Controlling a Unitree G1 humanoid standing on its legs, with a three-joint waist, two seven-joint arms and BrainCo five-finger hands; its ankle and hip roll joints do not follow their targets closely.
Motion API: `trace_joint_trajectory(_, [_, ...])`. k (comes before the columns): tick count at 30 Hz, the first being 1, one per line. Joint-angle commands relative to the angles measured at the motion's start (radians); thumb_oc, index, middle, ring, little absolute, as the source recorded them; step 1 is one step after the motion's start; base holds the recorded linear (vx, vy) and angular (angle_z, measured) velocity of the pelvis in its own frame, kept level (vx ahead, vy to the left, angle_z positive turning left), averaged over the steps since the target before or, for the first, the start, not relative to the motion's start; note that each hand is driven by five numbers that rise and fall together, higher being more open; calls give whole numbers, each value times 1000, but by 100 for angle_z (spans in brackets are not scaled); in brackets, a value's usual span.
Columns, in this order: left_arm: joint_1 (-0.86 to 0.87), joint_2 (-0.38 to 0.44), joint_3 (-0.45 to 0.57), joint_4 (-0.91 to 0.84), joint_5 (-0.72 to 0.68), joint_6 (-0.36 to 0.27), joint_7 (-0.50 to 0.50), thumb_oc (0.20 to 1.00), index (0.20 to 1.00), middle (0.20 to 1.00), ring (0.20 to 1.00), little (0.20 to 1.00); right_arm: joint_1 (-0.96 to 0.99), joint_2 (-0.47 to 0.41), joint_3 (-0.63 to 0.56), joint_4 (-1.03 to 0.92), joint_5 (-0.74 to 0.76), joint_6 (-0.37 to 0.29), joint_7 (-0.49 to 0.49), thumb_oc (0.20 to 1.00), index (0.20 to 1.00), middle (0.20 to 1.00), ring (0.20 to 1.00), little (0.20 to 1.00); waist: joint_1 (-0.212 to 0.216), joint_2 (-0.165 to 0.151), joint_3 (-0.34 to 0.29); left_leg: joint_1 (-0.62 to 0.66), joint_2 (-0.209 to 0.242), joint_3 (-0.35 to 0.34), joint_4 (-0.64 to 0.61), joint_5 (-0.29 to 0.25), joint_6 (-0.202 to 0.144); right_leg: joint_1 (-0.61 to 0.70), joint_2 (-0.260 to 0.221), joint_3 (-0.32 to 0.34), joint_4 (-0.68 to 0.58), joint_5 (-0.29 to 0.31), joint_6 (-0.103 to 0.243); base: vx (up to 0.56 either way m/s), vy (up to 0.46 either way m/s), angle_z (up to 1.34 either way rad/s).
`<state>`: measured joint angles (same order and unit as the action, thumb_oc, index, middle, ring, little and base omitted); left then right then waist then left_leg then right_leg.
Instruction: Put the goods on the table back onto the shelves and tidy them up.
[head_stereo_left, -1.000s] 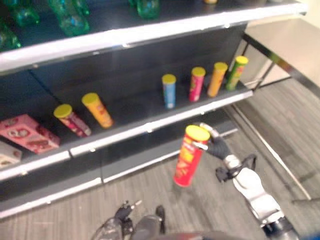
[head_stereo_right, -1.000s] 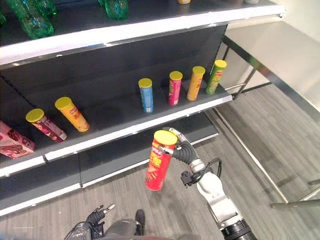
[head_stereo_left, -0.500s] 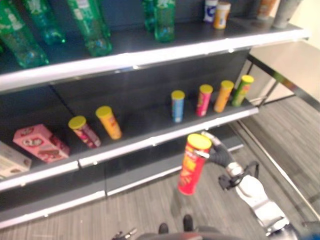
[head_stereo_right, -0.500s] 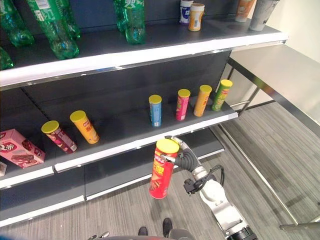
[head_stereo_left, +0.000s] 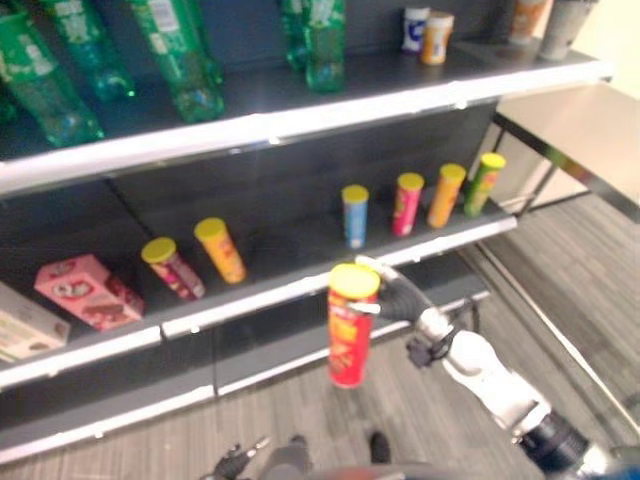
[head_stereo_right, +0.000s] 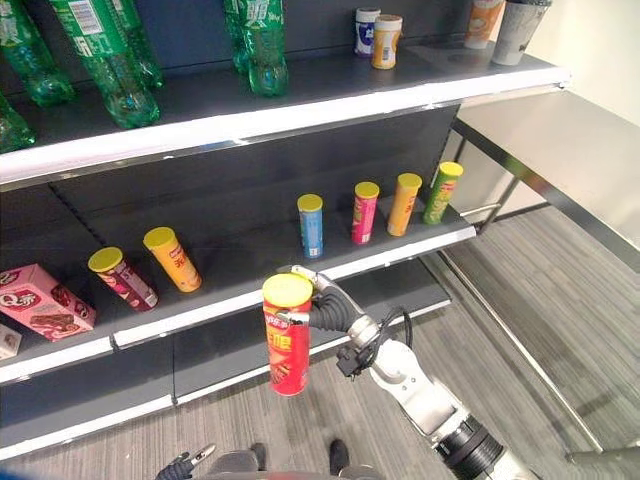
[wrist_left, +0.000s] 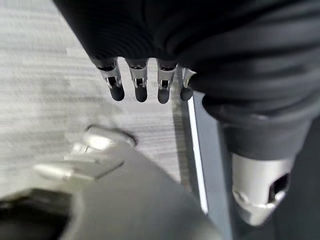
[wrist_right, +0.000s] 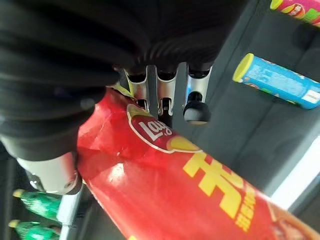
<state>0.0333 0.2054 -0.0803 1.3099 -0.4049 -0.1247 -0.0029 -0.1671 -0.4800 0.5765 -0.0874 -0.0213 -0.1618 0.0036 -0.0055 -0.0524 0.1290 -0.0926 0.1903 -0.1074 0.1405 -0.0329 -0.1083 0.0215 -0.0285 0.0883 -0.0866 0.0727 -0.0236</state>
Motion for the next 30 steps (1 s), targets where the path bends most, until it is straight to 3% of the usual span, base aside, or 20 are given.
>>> trace_joint_trajectory(1, [21,-97,-80,-73,-10,-24,9,1000,1000,1000,1000,1000,-46,21,-18,-39,22,-65,-18,200,200,200,200,200,-1,40,-44,15,61,-40,-171,154,7,25,-85,75,95,-128,124,29,273,-5])
trace_joint_trajectory(4, [19,-105,-117,-62,51,-16,-2,1000,1000,1000,1000,1000,-28,20,-31,-25,12,-55,-17,200,200,200,200,200,-14,69,-66,49,62,13,-193,128,-15,30,-125,67,80,-118,149,48,508,-8])
trace_joint_trajectory(5, [23,-110,-141,-59,89,-19,-6,1000,1000,1000,1000,1000,-25,29,-35,-26,0,-47,-16,200,200,200,200,200,-23,80,-72,62,20,11,-193,91,-15,16,-174,70,75,-89,170,8,345,-12])
trace_joint_trajectory(7, [22,-101,-144,-66,97,-22,-6,1000,1000,1000,1000,1000,-32,41,-38,-19,-6,-40,-17,200,200,200,200,200,-22,72,-74,70,-10,18,-193,70,-8,7,-202,80,70,-71,181,-23,466,14])
trace_joint_trajectory(8, [19,-89,-133,-63,89,-18,-8,1000,1000,1000,1000,1000,-34,69,-38,6,-13,-32,-20,200,200,200,200,200,-13,60,-72,78,-53,35,-188,37,18,-12,-240,81,84,-40,192,-67,569,19])
trace_joint_trajectory(12, [22,-75,-93,-61,45,-14,-4,1000,1000,1000,1000,1000,-17,90,-47,18,-41,-16,-30,200,200,200,200,200,0,43,-56,111,-119,48,-197,11,61,-51,-279,94,166,6,188,-62,339,-3])
trace_joint_trajectory(13, [26,-73,-82,-59,39,-10,-6,1000,1000,1000,1000,1000,7,95,-59,18,-51,-9,-30,200,200,200,200,200,0,41,-43,138,-147,56,-210,2,81,-73,-301,80,225,64,173,-93,519,2])
trace_joint_trajectory(14, [35,-71,-83,-55,49,-5,-11,1000,1000,1000,1000,1000,33,98,-72,14,-53,-7,-31,200,200,200,200,200,2,47,-28,165,-159,82,-214,-11,93,-86,-337,-3,257,87,154,-64,395,-25])
trace_joint_trajectory(15, [35,-71,-83,-55,49,-5,-11,1000,1000,1000,1000,1000,34,98,-72,13,-53,-6,-31,200,200,200,200,200,1,47,-27,167,-159,81,-214,-11,93,-83,-338,-5,256,87,154,-46,350,-63])
trace_joint_trajectory(16, [47,-74,-81,-50,60,0,-20,1000,1000,1000,1000,1000,61,101,-87,7,-38,-12,-29,200,200,200,200,200,-12,55,-21,181,-162,99,-213,-16,101,-83,-320,-79,296,61,138,-18,236,-55])
trace_joint_trajectory(17, [52,-77,-81,-49,64,3,-27,1000,1000,1000,1000,1000,75,95,-96,4,-34,-14,-25,200,200,200,200,200,-19,57,-23,189,-169,100,-216,-17,106,-86,-269,-71,303,25,134,-14,296,-50])
trace_joint_trajectory(18, [59,-81,-82,-48,66,1,-33,1000,1000,1000,1000,1000,84,86,-104,-1,-31,-18,-24,200,200,200,200,200,-25,57,-28,186,-177,97,-217,-15,110,-89,-199,-52,296,-25,129,0,195,-38])
trace_joint_trajectory(19, [66,-87,-77,-40,55,2,-40,1000,1000,1000,1000,1000,77,71,-116,-5,-22,-29,-32,200,200,200,200,200,-24,46,-35,176,-199,96,-216,-6,118,-90,-95,-29,258,-61,132,4,129,-34])
trace_joint_trajectory(20, [66,-87,-78,-40,55,2,-40,1000,1000,1000,1000,1000,77,71,-115,-5,-21,-29,-32,200,200,200,200,200,-23,47,-34,177,-198,97,-216,-8,117,-89,-94,-28,258,-62,132,0,82,-16])
trace_joint_trajectory(22, [63,-89,-71,-18,60,2,-46,1000,1000,1000,1000,1000,63,53,-121,2,-31,-46,-50,200,200,200,200,200,-15,30,-34,173,-220,99,-207,-11,122,-90,-16,-20,196,-61,126,-3,23,-6])
trace_joint_trajectory(25, [48,-91,-49,-21,44,1,-31,1000,1000,1000,1000,1000,77,62,-128,1,-20,-47,-69,200,200,200,200,200,-9,9,-47,178,-232,87,-195,-19,127,-57,10,30,139,-37,114,60,-33,-7])
trace_joint_trajectory(30, [53,-98,-67,-39,47,-3,-33,1000,1000,1000,1000,1000,77,56,-118,9,-22,-44,-62,200,200,200,200,200,-1,8,-70,188,-227,69,-203,-25,128,-10,0,13,61,-15,110,87,-51,16])
